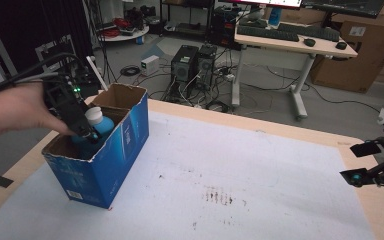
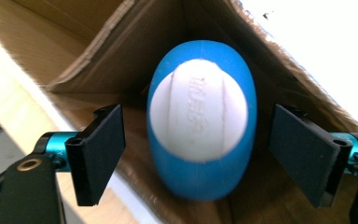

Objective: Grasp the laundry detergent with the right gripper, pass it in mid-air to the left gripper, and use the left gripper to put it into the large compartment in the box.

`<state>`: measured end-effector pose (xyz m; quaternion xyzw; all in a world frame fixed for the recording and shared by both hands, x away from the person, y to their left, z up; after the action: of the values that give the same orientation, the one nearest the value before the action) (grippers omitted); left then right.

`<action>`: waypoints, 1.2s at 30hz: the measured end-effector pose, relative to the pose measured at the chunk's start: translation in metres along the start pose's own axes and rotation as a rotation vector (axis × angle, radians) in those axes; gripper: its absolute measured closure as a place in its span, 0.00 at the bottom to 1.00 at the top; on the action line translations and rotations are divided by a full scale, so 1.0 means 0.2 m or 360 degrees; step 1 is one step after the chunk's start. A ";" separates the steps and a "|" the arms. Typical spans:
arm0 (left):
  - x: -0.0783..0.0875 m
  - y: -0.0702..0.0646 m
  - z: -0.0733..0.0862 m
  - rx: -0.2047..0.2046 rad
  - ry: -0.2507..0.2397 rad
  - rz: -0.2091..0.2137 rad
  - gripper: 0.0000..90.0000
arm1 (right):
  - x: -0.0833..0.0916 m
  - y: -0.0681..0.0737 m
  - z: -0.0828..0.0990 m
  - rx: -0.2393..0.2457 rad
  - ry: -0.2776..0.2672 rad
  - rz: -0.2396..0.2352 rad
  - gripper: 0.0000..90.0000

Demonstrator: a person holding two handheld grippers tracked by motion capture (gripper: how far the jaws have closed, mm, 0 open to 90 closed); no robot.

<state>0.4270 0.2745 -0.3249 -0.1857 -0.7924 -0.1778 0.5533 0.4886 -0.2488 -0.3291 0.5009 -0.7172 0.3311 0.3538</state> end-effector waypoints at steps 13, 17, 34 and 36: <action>0.21 -0.20 -0.28 -0.0250 -0.0181 0.0058 0.18 | 0.00 0.04 -0.04 0.0009 -0.0046 -0.0003 0.14; 0.16 -0.35 -0.39 -0.0377 -0.0196 0.0135 0.18 | 0.00 0.06 -0.05 0.0017 -0.0050 0.0008 0.14; -0.08 -0.71 -0.60 -0.0593 -0.0228 0.0235 0.18 | 0.01 0.14 -0.18 0.0095 -0.0092 0.0022 0.14; -0.10 -0.74 -0.61 -0.0584 -0.0245 0.0250 0.18 | 0.01 0.15 -0.19 0.0108 -0.0095 0.0014 0.14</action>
<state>0.4599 0.0841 -0.3159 -0.3574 -0.7697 -0.2607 0.4603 0.4670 -0.2098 -0.3112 0.5190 -0.7180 0.3416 0.3136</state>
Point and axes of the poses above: each handheld gripper's, and its own axes: x roughly backward along the jaws, z roughly out of its underside, y roughly to its left, the point moved 7 cm from there along -x, roughly forward along the jaws, and after that the axes turned 13 degrees about x, right-handed, at the moved point
